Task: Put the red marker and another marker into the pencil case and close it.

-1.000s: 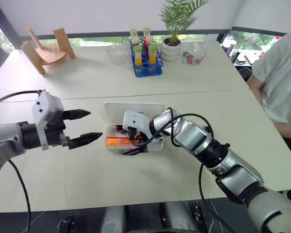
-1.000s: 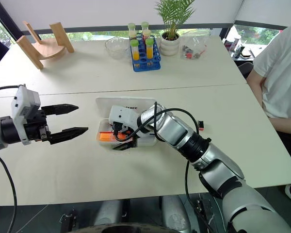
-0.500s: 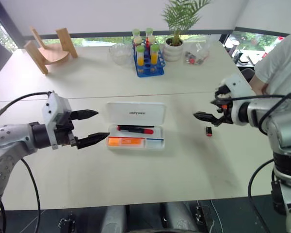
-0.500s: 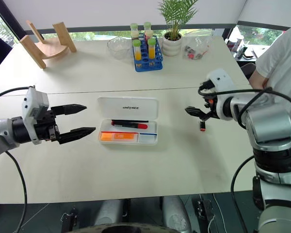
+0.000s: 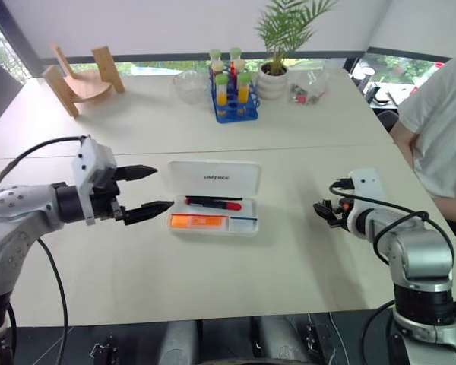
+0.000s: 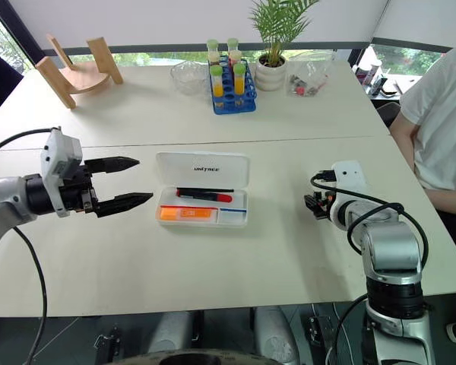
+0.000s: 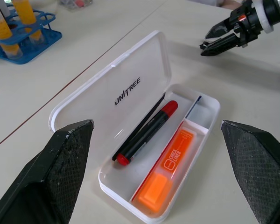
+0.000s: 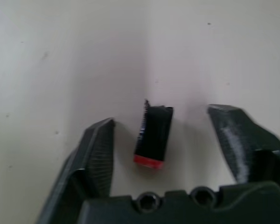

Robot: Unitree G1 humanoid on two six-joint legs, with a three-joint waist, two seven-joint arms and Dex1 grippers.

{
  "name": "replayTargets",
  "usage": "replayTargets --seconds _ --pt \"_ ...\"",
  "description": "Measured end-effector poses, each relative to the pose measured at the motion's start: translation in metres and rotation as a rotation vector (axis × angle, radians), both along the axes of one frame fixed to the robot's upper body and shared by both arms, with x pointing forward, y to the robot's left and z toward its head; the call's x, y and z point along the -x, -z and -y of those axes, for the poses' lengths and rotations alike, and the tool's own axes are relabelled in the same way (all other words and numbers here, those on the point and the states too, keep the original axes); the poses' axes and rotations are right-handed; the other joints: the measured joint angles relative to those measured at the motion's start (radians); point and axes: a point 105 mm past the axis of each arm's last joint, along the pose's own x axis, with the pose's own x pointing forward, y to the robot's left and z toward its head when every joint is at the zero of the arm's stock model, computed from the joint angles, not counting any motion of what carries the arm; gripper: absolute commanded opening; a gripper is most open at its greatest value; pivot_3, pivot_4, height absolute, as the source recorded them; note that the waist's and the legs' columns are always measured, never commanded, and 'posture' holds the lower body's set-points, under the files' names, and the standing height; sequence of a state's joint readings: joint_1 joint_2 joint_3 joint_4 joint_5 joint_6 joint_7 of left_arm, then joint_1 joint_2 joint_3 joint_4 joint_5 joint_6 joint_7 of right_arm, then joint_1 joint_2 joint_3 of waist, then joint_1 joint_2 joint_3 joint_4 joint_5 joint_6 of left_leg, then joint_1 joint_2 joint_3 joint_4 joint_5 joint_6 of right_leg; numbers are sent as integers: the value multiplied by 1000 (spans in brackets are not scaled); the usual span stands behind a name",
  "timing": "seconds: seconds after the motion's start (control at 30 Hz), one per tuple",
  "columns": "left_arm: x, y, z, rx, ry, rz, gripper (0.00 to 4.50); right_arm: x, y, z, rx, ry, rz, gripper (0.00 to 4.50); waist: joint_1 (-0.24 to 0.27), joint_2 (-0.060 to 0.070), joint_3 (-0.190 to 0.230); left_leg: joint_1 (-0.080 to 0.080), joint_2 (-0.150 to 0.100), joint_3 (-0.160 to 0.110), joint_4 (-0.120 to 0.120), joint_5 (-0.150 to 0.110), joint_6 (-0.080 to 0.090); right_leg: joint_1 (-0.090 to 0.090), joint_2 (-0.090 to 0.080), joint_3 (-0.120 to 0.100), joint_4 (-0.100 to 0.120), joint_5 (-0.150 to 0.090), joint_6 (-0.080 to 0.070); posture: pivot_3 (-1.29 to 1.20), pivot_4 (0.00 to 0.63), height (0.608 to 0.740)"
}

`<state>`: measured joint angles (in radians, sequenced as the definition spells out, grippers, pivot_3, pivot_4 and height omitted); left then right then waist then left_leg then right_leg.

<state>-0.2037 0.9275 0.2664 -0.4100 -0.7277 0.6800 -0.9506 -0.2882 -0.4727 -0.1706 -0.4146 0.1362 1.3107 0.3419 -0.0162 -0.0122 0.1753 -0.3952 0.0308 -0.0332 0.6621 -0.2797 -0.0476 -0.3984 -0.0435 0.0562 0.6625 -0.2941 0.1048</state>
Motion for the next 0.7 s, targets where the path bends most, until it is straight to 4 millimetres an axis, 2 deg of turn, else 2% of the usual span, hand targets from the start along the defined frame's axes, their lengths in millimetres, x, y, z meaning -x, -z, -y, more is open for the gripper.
replayTargets --seconds 0.13,0.27,0.33,0.47,0.5,0.57,0.7 --pt "-1 1 -1 -2 -7 -2 4500 3 0 -4 -34 4 -17 57 6 -1 -1 1 0 0 0 0 0 2 -1 0 -1 0 0 0 150 740" --pt "-3 2 -4 -3 -19 -8 4500 1 -7 -10 -83 -30 -25 18 2 0 0 1 0 0 -1 0 0 1 0 0 -2 0 0 0 150 740" --pt "-3 2 -4 -2 -20 -10 4500 -3 -22 -21 -108 -127 4 18 -2 3 2 1 0 0 -2 0 0 0 0 0 -1 0 0 0 150 740" --pt "-2 3 -4 1 -6 -16 4500 1 -81 -72 -96 -537 121 18 -11 5 4 1 1 0 -6 0 0 -2 1 0 -2 -1 -1 0 150 740" --pt "-1 3 -4 2 -4 -18 4500 4 -88 -83 -87 -624 133 18 -11 4 3 2 1 0 -9 0 0 -2 1 0 -2 -1 -2 0 150 740" --pt "-2 3 -5 3 -6 -22 4500 13 -86 -106 -76 -801 114 18 -12 4 3 3 1 0 -12 0 0 -2 1 0 -3 -2 -2 0 150 740" --pt "-5 2 -6 0 -10 -17 4500 27 -56 -143 -50 -1082 13 18 -10 3 3 1 0 1 -12 0 0 -4 0 0 -3 -3 -2 0 150 740"
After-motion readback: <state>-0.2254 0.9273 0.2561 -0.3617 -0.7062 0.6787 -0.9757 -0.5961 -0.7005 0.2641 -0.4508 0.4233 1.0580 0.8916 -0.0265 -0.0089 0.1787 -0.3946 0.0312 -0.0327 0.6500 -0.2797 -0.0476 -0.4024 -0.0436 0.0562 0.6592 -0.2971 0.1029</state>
